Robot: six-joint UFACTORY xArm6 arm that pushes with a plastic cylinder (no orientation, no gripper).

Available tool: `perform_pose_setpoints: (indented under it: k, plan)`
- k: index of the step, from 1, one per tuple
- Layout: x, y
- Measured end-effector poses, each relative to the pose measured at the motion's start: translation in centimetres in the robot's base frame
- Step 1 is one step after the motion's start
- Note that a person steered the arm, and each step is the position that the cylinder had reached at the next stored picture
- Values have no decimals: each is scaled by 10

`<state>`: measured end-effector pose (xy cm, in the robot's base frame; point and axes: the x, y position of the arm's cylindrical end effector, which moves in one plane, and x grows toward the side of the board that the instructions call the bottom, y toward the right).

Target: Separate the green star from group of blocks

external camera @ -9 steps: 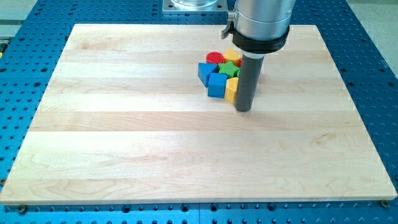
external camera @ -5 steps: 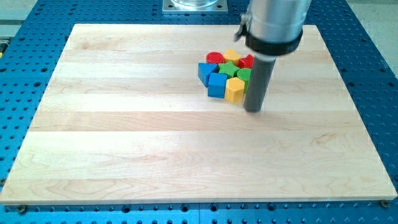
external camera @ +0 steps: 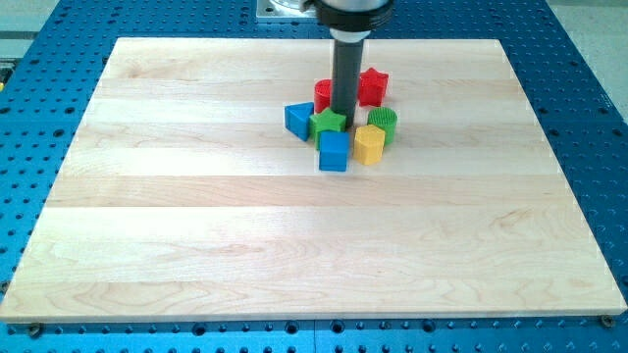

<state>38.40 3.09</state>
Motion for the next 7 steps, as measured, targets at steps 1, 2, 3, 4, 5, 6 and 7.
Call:
perform_pose_setpoints:
  k: [1,2,3,4,5,6,7]
  plan:
    - [23,-8]
    - [52,-21]
    - [70,-27]
    - [66,-97]
    - [81,-107]
    - [105,-82]
    - [111,-160]
